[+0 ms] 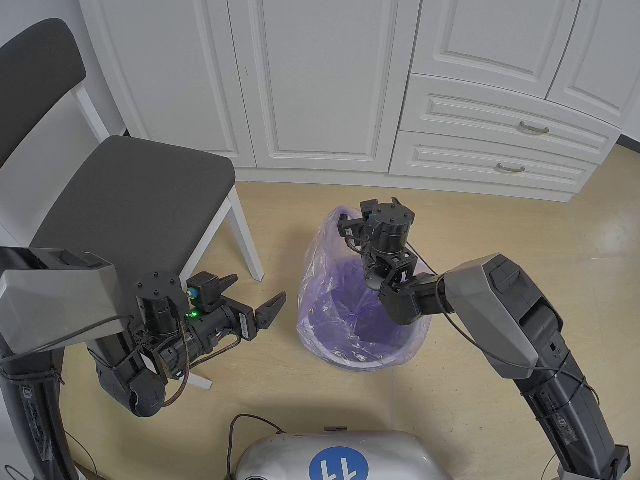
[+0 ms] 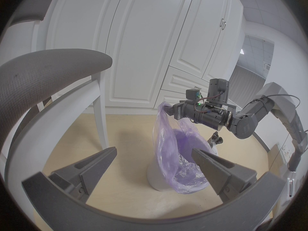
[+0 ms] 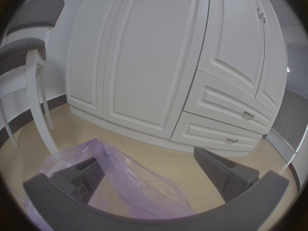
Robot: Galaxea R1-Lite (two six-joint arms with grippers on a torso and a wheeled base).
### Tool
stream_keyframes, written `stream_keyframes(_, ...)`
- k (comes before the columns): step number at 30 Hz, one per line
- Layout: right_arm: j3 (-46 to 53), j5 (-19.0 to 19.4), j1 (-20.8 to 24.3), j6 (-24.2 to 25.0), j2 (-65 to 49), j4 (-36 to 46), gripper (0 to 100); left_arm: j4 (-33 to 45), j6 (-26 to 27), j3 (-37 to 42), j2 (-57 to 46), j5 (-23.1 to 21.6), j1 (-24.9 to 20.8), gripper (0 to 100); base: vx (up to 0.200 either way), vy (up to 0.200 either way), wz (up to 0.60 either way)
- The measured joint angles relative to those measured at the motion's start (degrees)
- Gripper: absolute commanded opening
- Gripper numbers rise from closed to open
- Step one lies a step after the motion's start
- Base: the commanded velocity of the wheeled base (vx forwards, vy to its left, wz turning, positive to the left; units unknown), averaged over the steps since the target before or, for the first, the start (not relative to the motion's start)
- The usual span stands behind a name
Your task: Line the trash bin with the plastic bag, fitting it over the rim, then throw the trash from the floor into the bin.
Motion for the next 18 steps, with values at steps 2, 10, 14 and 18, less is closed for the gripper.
stream_keyframes(2, 0.91, 0.22, 0.20, -0.05, -0.96, -0.02, 100, -0.02, 0.00, 0.02, -0.04, 0.00, -0.02, 100, 0.000, 0.000, 0.00)
stream_keyframes(10, 15.90, 3.36, 0.82, 0.09, -8.16, 0.06, 100, 0.02, 0.09, 0.17, -0.20, 0.00, 0.00, 100, 0.000, 0.000, 0.00)
stream_keyframes(14, 27.06, 4.71, 0.99, 0.99, -14.14, 0.69, 100, 0.30, 0.27, 0.52, -0.61, 0.00, 0.00, 100, 0.000, 0.000, 0.00)
stream_keyframes(18, 37.75, 5.75, 1.71, 3.91, -21.59, 3.75, 100, 1.06, 0.39, 1.01, -1.52, -0.05, 0.00, 100, 0.000, 0.000, 0.00)
